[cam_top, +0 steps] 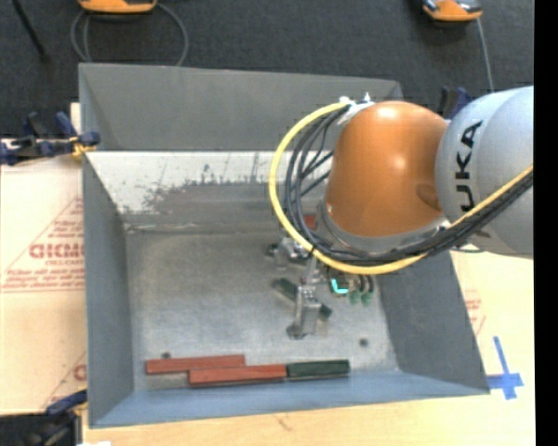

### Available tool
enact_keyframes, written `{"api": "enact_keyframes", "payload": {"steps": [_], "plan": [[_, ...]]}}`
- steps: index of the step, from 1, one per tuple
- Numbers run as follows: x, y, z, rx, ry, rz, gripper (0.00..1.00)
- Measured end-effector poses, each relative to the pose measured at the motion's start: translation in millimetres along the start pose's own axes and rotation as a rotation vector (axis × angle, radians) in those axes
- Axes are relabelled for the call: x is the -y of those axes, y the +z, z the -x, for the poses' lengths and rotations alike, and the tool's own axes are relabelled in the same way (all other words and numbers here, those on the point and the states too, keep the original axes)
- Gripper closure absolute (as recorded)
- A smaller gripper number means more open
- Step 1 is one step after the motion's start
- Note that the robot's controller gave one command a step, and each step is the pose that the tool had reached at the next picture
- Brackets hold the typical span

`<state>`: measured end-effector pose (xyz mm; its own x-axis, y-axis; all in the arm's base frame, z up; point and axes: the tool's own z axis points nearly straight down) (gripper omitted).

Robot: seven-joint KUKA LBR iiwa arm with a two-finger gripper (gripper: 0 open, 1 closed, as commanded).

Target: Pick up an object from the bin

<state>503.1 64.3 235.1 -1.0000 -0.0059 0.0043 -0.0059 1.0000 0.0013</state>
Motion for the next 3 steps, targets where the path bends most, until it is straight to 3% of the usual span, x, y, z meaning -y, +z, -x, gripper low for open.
{"api": "enact_keyframes", "payload": {"steps": [1, 2, 3], "plan": [[97, 144, 83.6, 0.005, -0.105, -0.005, 0.00], [83, 165, 37.5, 0.004, 0.074, 0.002, 0.00], [83, 164, 38.4, 0.007, 0.076, 0.002, 1.00]]}}
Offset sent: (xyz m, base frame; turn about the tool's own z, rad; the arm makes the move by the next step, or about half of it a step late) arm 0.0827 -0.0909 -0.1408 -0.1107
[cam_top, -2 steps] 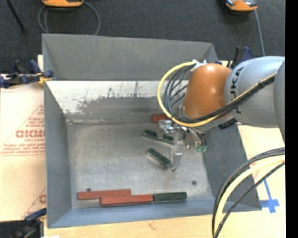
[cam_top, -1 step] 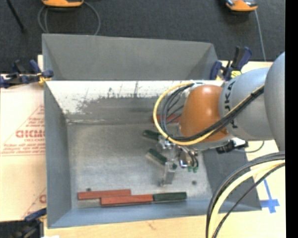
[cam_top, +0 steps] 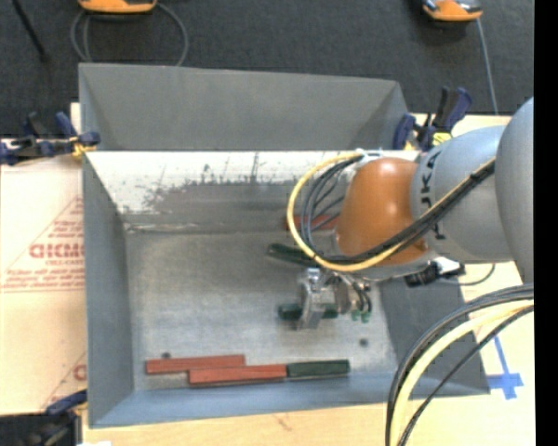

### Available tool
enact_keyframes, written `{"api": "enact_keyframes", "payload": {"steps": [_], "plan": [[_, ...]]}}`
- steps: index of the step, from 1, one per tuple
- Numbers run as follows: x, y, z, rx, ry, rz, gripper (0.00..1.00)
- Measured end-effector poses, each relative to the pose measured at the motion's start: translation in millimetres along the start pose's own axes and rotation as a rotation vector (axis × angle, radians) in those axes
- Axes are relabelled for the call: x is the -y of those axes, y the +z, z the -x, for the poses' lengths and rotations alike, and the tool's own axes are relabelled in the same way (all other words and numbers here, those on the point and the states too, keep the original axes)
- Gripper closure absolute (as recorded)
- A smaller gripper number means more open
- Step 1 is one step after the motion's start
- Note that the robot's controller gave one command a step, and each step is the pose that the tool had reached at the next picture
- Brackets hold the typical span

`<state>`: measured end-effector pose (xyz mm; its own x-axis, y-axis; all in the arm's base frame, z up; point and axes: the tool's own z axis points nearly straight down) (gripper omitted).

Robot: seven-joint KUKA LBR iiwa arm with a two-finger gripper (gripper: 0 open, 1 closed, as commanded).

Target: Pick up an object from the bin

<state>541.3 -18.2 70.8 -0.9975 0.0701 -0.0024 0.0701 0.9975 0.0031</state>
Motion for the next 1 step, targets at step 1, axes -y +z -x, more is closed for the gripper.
{"api": "enact_keyframes", "payload": {"steps": [1], "plan": [[-25.1, -144.6, -43.3, 0.007, -0.052, -0.003, 1.00]]}}
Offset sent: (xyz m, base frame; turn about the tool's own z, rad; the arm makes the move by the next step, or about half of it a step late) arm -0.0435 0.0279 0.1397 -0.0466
